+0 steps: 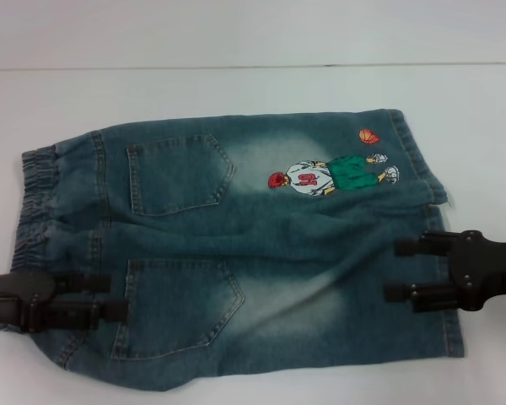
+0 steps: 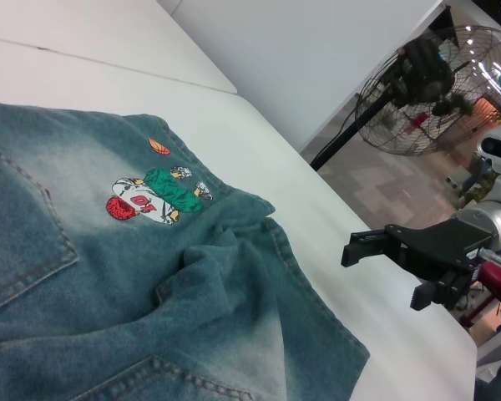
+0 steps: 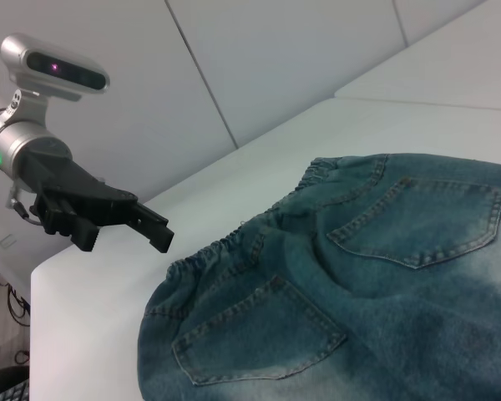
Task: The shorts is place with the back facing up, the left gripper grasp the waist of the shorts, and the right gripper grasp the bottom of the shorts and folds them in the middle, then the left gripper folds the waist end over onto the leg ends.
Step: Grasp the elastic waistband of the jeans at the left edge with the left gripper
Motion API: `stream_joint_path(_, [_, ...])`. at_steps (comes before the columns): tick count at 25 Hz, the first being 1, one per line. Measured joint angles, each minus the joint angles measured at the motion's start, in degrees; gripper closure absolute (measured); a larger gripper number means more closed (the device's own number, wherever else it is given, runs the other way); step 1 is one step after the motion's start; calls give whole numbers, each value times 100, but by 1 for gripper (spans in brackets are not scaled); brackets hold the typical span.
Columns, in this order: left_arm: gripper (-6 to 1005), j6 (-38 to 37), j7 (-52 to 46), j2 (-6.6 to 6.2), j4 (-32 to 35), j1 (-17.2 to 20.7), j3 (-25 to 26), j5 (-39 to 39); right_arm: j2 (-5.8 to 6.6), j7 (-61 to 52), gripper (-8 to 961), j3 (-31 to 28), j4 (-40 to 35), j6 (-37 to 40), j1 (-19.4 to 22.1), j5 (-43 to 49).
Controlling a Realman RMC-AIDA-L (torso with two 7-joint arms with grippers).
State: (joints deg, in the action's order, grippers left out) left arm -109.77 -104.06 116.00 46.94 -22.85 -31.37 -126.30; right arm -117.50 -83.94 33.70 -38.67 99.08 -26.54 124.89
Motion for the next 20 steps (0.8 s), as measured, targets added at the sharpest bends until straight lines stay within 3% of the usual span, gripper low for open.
stream_joint_path(13, [95, 3, -157, -1, 31, 12, 29, 0, -47, -53, 9, 250, 2, -100, -87, 7])
stream_joint_path(15, [95, 14, -502, -42, 168, 14, 73, 1, -47, -56, 9, 253, 2, -108, -88, 8])
stream_joint_path(20, [94, -40, -2218, -355, 916, -119, 176, -248, -53, -66, 8, 260, 0, -108, -96, 9])
